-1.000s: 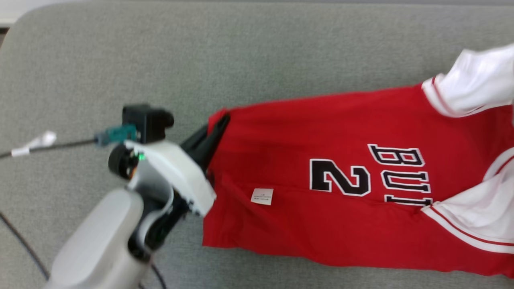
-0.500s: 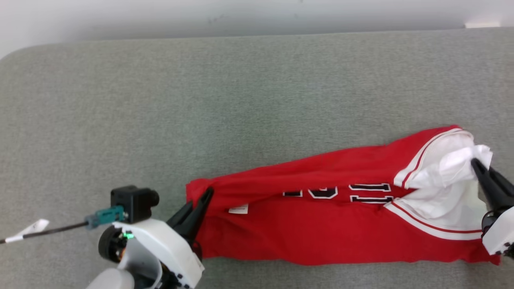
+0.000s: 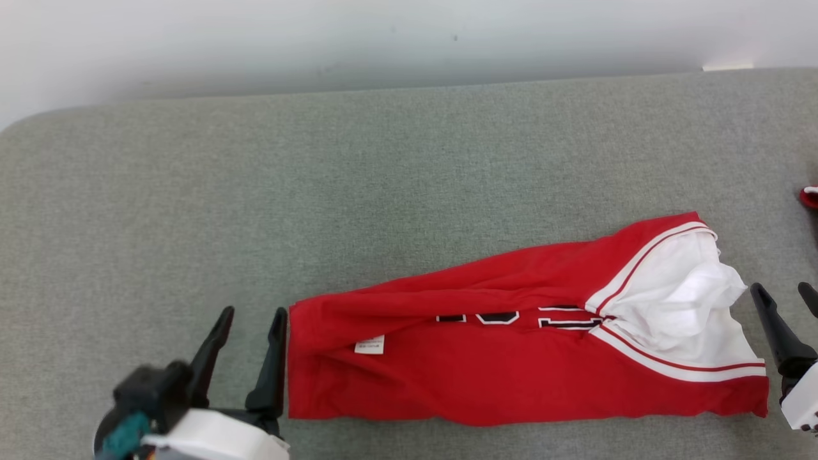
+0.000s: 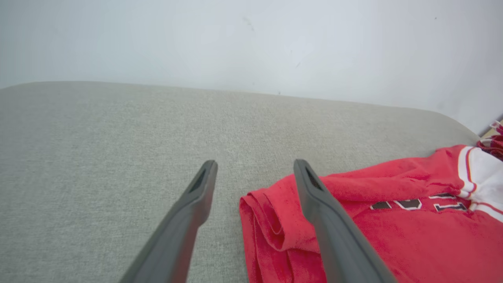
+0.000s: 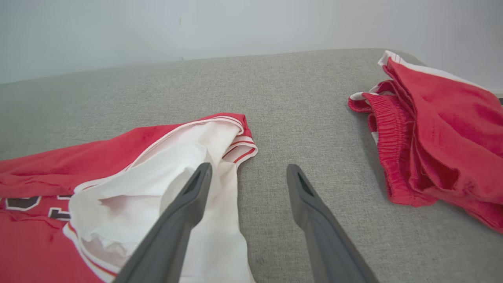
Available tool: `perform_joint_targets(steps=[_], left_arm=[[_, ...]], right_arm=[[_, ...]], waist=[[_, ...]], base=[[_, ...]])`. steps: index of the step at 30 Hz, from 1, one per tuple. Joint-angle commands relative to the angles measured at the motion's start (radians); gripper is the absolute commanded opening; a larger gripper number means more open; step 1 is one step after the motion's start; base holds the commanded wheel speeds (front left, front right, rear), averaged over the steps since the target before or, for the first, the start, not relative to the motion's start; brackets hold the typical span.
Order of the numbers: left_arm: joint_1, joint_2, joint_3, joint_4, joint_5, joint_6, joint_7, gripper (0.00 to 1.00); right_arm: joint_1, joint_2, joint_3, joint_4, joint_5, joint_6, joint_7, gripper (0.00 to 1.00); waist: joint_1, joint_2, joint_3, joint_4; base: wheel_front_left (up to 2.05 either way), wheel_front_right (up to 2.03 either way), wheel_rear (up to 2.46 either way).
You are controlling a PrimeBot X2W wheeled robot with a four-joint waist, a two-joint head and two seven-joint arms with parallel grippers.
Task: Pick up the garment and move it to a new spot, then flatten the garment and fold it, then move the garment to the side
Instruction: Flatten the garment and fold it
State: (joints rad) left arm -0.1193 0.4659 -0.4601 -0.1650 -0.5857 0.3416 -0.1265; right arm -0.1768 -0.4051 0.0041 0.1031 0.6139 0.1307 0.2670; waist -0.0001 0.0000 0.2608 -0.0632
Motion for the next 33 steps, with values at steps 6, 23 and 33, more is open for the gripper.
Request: perform_joint_targets(steps=[6, 23, 33], left_arm=[[0.048, -0.066, 0.017, 0.015, 0.095, 0.058, -0.126, 1.00], [0.089, -0.216, 0.095, 0.076, 0.270, -0.086, -0.138, 1.00], [0.105, -0.275, 0.133, 0.103, 0.315, -0.147, -0.138, 1.00]], right_arm=[[-0.018, 0.066, -0.041, 0.009, -0.054, -0.001, 0.084, 1.00], [-0.078, 0.133, -0.084, 0.248, -0.194, -0.001, 0.118, 1.00], [-0.116, 0.191, -0.003, 0.352, -0.053, 0.004, 0.177, 0.36]], waist=[[0.0001, 0.0000, -0.032, 0.032], [0.0001, 0.0000, -0.002, 0.126], [0.0001, 0.0000, -0.001, 0.135]], base=[[0.00, 0.00, 0.00], [0.00, 0.00, 0.00], [0.00, 0.00, 0.00]])
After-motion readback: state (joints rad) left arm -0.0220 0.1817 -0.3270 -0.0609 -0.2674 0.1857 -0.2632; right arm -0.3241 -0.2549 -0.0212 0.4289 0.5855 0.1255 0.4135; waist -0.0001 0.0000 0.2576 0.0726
